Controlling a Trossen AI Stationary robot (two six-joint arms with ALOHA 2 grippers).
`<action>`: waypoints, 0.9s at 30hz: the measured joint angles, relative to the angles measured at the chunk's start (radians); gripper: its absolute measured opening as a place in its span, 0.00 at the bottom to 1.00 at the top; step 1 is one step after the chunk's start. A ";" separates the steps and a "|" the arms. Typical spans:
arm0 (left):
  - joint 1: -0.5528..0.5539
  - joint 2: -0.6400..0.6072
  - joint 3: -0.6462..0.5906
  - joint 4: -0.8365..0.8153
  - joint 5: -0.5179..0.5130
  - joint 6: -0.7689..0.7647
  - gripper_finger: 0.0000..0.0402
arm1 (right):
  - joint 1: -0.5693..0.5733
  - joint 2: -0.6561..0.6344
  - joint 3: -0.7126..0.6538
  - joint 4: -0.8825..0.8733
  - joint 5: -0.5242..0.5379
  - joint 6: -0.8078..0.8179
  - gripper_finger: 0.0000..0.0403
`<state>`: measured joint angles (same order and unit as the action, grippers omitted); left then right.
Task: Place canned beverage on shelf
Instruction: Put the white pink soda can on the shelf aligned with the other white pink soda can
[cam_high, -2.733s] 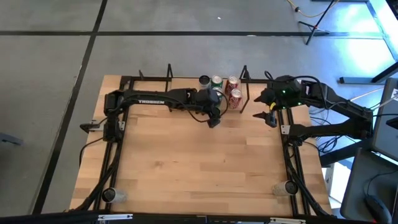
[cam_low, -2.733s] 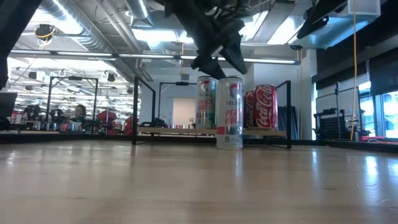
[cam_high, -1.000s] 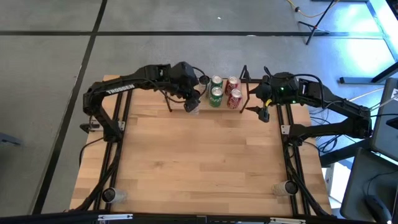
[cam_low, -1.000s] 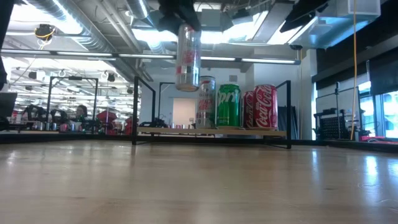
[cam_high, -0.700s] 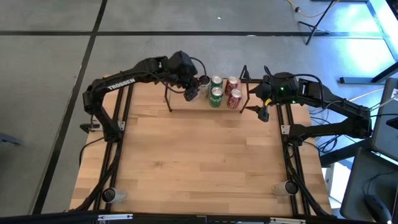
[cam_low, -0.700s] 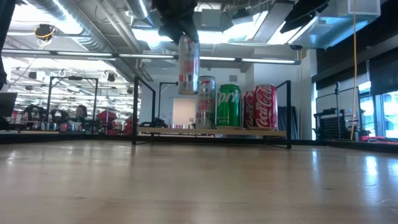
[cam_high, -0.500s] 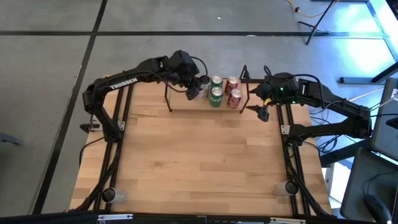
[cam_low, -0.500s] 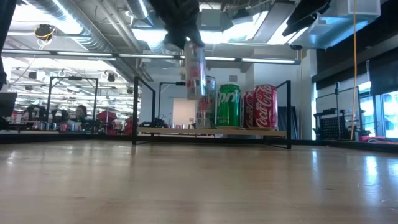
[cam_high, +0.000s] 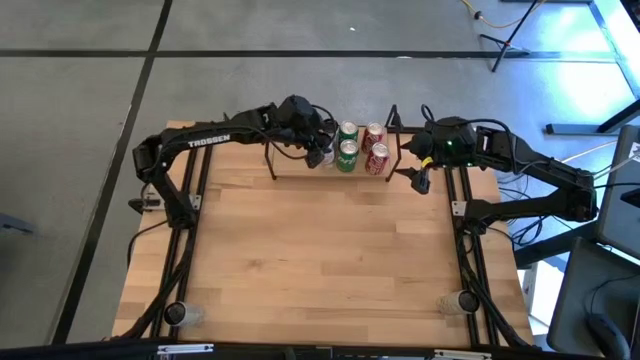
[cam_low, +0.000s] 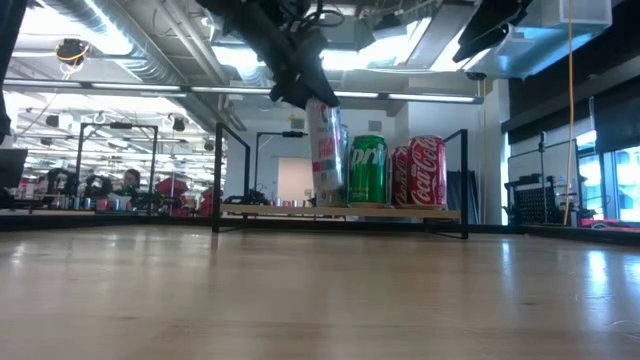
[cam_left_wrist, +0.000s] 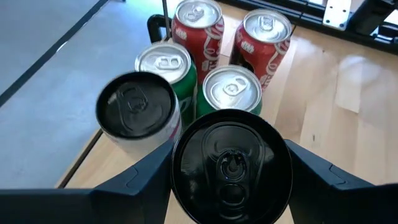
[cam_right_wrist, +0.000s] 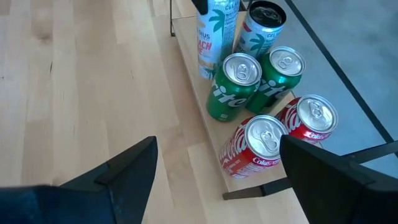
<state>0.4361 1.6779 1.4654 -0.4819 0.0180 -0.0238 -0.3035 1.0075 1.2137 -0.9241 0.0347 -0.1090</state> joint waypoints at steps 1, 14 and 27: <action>0.002 0.000 -0.011 0.009 0.000 0.000 0.55 | 0.000 0.004 0.000 0.000 0.000 0.002 0.80; 0.004 -0.001 -0.101 0.064 0.001 0.008 0.59 | 0.002 0.020 0.000 0.003 0.000 0.035 0.80; -0.007 -0.002 -0.101 0.123 -0.003 0.008 0.71 | 0.002 0.043 0.000 0.002 0.000 0.055 0.80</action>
<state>0.4286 1.6760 1.3643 -0.3585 0.0147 -0.0158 -0.3016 1.0504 1.2137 -0.9217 0.0346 -0.0540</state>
